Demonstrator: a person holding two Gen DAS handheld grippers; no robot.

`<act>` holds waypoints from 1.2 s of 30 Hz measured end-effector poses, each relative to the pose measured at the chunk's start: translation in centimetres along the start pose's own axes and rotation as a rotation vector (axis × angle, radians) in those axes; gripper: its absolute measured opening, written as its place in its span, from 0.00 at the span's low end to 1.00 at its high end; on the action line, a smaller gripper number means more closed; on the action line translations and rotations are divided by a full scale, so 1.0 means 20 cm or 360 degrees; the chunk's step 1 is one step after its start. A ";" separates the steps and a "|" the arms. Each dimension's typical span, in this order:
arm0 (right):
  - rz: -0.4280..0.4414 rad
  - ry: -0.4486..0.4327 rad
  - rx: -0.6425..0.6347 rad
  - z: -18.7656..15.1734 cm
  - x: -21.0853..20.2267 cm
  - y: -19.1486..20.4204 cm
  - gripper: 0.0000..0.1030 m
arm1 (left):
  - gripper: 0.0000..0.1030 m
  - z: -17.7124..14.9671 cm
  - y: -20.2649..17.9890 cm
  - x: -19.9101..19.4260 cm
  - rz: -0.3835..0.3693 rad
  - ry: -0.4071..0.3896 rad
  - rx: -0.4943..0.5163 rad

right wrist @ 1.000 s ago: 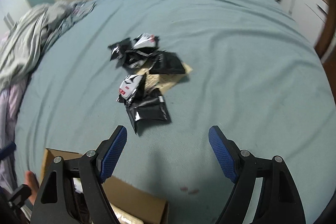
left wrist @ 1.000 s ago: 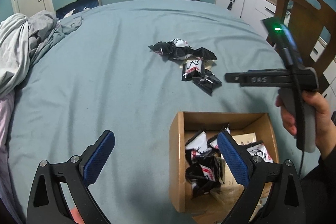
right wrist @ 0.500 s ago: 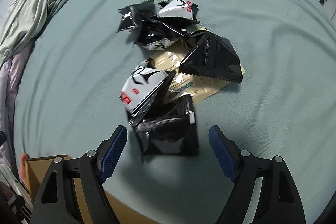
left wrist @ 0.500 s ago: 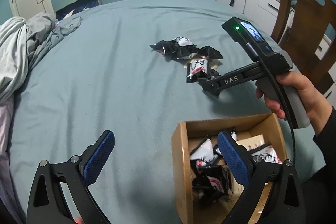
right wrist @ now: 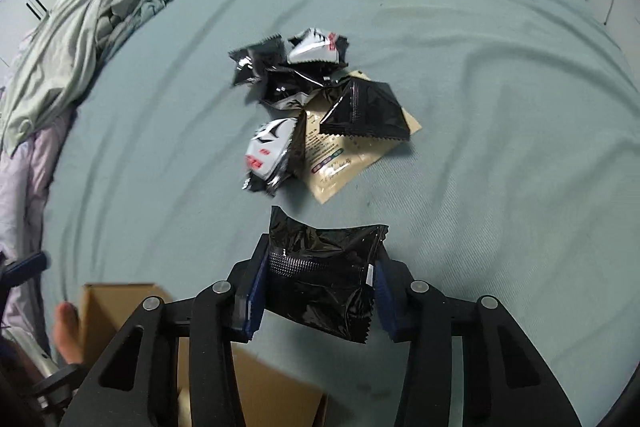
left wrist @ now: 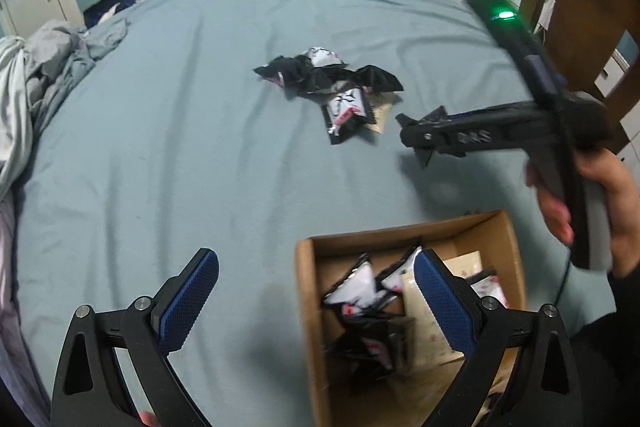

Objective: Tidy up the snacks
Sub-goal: 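Reach the right gripper to the pile and grasp a black packet, then carry the black packet over the box and release it with the right gripper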

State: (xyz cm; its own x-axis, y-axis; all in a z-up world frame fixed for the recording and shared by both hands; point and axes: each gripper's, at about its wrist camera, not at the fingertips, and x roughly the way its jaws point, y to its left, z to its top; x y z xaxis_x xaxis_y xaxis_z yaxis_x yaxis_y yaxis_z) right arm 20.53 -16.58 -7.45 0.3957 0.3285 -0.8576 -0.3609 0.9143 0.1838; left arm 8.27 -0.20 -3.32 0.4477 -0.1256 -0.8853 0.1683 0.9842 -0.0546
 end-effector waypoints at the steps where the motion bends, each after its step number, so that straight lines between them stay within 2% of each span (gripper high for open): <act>1: -0.0006 -0.0016 -0.0001 -0.02 -0.06 0.00 0.42 | 0.97 0.03 -0.02 0.01 -0.0003 0.0004 0.0008; 4: -0.0051 -0.0054 0.0033 -0.09 -0.17 0.01 0.42 | 0.97 0.12 -0.07 0.03 -0.0003 0.0000 0.0024; 9: -0.0151 -0.0095 0.0233 -0.32 -0.39 0.01 0.42 | 0.97 0.33 -0.15 0.14 0.0021 0.0032 0.0070; 12: -0.0180 -0.0149 0.0367 -0.48 -0.49 -0.02 0.42 | 0.97 0.46 -0.22 0.32 0.0086 0.0112 0.0122; 14: -0.0130 -0.0250 0.0474 -0.61 -0.58 -0.06 0.42 | 0.97 0.54 -0.24 0.49 0.0115 0.0222 0.0119; 16: -0.0110 -0.0354 0.0543 -0.74 -0.67 -0.08 0.42 | 0.95 0.58 -0.24 0.59 0.0135 0.0267 0.0078; 19: -0.0123 -0.0431 0.0591 -0.88 -0.76 -0.07 0.43 | 0.92 0.64 -0.22 0.74 0.0152 0.0344 -0.0023; 22: -0.0121 -0.0590 0.0552 -0.94 -0.88 -0.01 0.43 | 0.79 0.67 -0.19 0.80 0.0081 0.0388 -0.0115; 24: -0.0141 -0.0582 0.0520 -0.93 -0.87 0.01 0.43 | 0.43 0.66 -0.18 0.84 0.0033 0.0464 -0.0154; 25: -0.0142 -0.0542 0.0525 -0.91 -0.83 0.01 0.43 | 0.42 0.66 -0.17 0.84 0.0032 0.0472 -0.0174; 26: -0.0151 -0.0505 0.0543 -0.89 -0.80 0.01 0.43 | 0.31 0.65 -0.16 0.81 0.0022 0.0446 -0.0193; 31: -0.0193 -0.0466 0.0596 -0.84 -0.75 -0.01 0.43 | 0.30 0.58 -0.11 0.58 -0.0011 0.0295 -0.0208; 36: -0.0238 -0.0451 0.0560 -0.83 -0.77 0.03 0.43 | 0.30 0.41 -0.04 0.27 -0.0038 0.0174 -0.0159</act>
State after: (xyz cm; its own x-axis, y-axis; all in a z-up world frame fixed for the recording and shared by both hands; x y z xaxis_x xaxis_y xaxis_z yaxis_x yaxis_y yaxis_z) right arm 0.13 -24.97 -2.20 0.6541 0.1940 -0.7311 0.0065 0.9651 0.2619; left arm 17.80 -2.77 -4.24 0.3453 -0.1402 -0.9280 0.0871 0.9893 -0.1170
